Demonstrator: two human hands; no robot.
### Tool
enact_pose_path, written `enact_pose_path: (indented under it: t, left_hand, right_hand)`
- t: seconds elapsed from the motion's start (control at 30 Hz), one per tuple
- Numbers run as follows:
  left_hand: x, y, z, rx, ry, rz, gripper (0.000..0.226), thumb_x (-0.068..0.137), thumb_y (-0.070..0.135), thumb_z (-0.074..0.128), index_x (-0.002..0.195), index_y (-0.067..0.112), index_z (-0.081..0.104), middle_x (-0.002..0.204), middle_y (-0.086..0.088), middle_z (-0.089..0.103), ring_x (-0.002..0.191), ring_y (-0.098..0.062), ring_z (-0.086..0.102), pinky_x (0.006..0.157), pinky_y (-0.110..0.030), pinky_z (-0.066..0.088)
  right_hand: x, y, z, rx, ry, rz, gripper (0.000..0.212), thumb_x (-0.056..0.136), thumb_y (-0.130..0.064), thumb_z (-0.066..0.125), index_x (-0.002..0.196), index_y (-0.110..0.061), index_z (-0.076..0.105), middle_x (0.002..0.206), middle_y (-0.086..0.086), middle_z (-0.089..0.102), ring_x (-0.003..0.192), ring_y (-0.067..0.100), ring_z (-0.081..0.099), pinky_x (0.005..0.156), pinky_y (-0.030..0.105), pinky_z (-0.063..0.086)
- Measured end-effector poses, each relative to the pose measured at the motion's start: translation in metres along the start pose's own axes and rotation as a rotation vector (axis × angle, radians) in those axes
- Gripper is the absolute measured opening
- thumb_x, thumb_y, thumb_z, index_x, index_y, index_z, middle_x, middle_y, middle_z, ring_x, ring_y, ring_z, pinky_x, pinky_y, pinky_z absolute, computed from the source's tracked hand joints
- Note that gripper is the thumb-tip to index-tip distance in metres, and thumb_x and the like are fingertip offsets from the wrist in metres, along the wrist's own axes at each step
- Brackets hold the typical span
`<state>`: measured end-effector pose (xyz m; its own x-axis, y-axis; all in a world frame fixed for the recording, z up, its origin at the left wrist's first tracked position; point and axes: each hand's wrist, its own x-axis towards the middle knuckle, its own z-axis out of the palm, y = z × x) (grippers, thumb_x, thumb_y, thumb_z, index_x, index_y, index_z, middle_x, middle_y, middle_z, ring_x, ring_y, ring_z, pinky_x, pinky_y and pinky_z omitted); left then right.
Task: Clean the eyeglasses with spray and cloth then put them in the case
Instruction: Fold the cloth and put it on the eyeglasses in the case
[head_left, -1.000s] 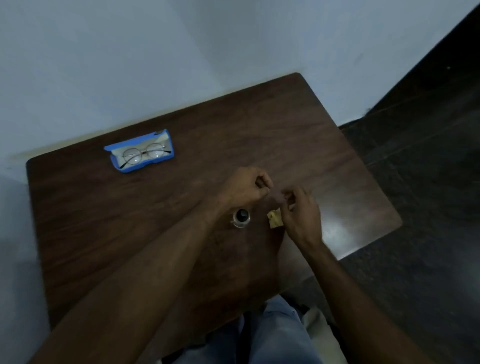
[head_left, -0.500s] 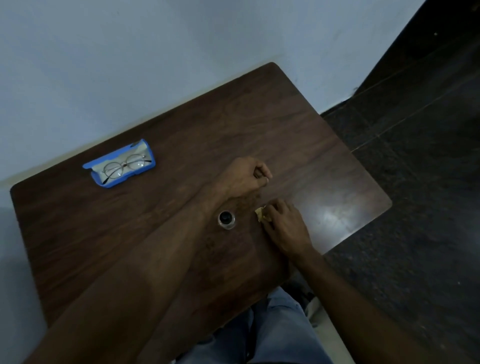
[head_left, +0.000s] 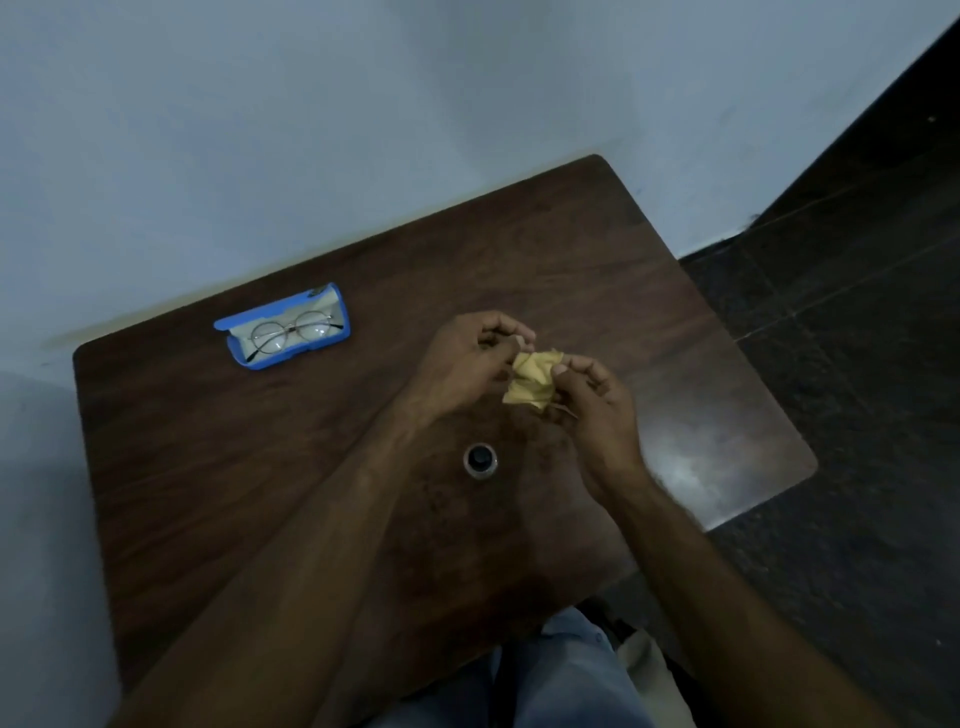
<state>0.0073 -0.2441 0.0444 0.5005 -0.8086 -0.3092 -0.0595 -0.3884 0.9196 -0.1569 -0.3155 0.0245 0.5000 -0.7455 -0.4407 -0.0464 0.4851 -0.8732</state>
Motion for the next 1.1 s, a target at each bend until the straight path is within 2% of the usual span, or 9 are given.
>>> enact_pose_path:
  t: [0.17, 0.27, 0.4, 0.47, 0.57, 0.7, 0.8, 0.97, 1.1]
  left_hand:
    - [-0.021, 0.014, -0.028, -0.159, 0.132, -0.017, 0.024, 0.104, 0.002, 0.054, 0.109, 0.006, 0.077, 0.106, -0.009, 0.080, 0.096, -0.021, 0.078, 0.079, -0.036, 0.065]
    - [-0.033, 0.020, -0.045, -0.177, 0.225, 0.011, 0.017, 0.102, 0.007, 0.063, 0.108, 0.009, 0.078, 0.103, -0.005, 0.081, 0.094, -0.015, 0.078, 0.077, -0.029, 0.063]
    - [-0.044, 0.021, -0.060, -0.007, 0.386, 0.104, 0.013, 0.089, 0.017, 0.082, 0.102, 0.018, 0.079, 0.099, 0.008, 0.080, 0.095, -0.007, 0.076, 0.086, -0.032, 0.063]
    - [-0.050, 0.026, -0.067, 0.100, 0.497, 0.192, 0.013, 0.088, 0.016, 0.083, 0.099, 0.019, 0.079, 0.103, 0.009, 0.078, 0.100, -0.004, 0.072, 0.090, -0.023, 0.058]
    - [-0.062, 0.034, -0.088, 0.330, 0.649, 0.359, 0.016, 0.085, 0.009, 0.083, 0.097, 0.019, 0.080, 0.112, 0.006, 0.073, 0.111, -0.010, 0.066, 0.093, -0.022, 0.051]
    - [-0.085, 0.045, -0.121, 0.599, 0.696, 0.478, 0.020, 0.083, 0.001, 0.080, 0.096, 0.016, 0.080, 0.113, 0.002, 0.068, 0.110, -0.020, 0.061, 0.091, -0.029, 0.048]
    - [-0.103, 0.048, -0.143, 0.726, 0.744, 0.488, 0.016, 0.086, 0.002, 0.076, 0.097, 0.012, 0.080, 0.104, 0.000, 0.061, 0.100, -0.018, 0.057, 0.082, -0.032, 0.047]
    - [-0.133, 0.050, -0.159, 0.580, 0.880, 0.423, 0.018, 0.092, -0.008, 0.071, 0.100, 0.007, 0.076, 0.099, 0.001, 0.067, 0.093, -0.005, 0.063, 0.081, -0.020, 0.051]
    - [-0.140, 0.035, -0.160, 0.175, 0.957, 0.361, 0.013, 0.096, -0.003, 0.060, 0.101, 0.005, 0.069, 0.099, 0.003, 0.070, 0.094, -0.008, 0.068, 0.082, -0.020, 0.052]
  right_hand:
    - [0.004, -0.029, 0.035, 0.093, -0.087, 0.011, 0.019, 0.104, -0.004, 0.055, 0.120, -0.001, 0.064, 0.113, 0.018, 0.074, 0.096, 0.028, 0.071, 0.084, 0.043, 0.060]
    - [0.007, -0.037, 0.057, 0.085, -0.140, -0.003, 0.017, 0.104, -0.002, 0.053, 0.119, -0.003, 0.062, 0.111, 0.014, 0.074, 0.094, 0.025, 0.071, 0.084, 0.043, 0.060]
    - [0.008, -0.044, 0.088, 0.100, -0.216, 0.022, 0.016, 0.103, 0.001, 0.052, 0.112, -0.005, 0.063, 0.101, 0.012, 0.075, 0.091, 0.023, 0.072, 0.085, 0.042, 0.061]
    - [0.009, -0.046, 0.102, 0.150, -0.237, 0.074, 0.016, 0.101, 0.001, 0.051, 0.111, -0.003, 0.063, 0.096, 0.013, 0.074, 0.090, 0.025, 0.072, 0.090, 0.045, 0.058]
    - [0.012, -0.049, 0.124, 0.239, -0.259, 0.151, 0.022, 0.095, -0.014, 0.057, 0.112, -0.002, 0.064, 0.100, 0.020, 0.066, 0.097, 0.034, 0.067, 0.093, 0.050, 0.055]
    - [0.015, -0.054, 0.155, 0.235, -0.345, 0.261, 0.023, 0.095, -0.024, 0.069, 0.115, -0.012, 0.064, 0.099, 0.013, 0.069, 0.086, 0.027, 0.069, 0.072, 0.038, 0.057]
    - [0.012, -0.058, 0.181, 0.244, -0.484, 0.352, 0.027, 0.091, -0.012, 0.072, 0.116, -0.011, 0.062, 0.097, 0.010, 0.074, 0.085, 0.025, 0.071, 0.068, 0.034, 0.059]
    - [0.006, -0.062, 0.213, 0.324, -0.611, 0.380, 0.051, 0.074, 0.004, 0.072, 0.123, -0.004, 0.061, 0.103, 0.015, 0.071, 0.084, 0.023, 0.074, 0.074, 0.032, 0.064]
    - [0.003, -0.067, 0.229, 0.423, -0.684, 0.316, 0.053, 0.076, 0.012, 0.067, 0.125, -0.005, 0.061, 0.095, 0.009, 0.062, 0.088, 0.020, 0.066, 0.075, 0.033, 0.063]
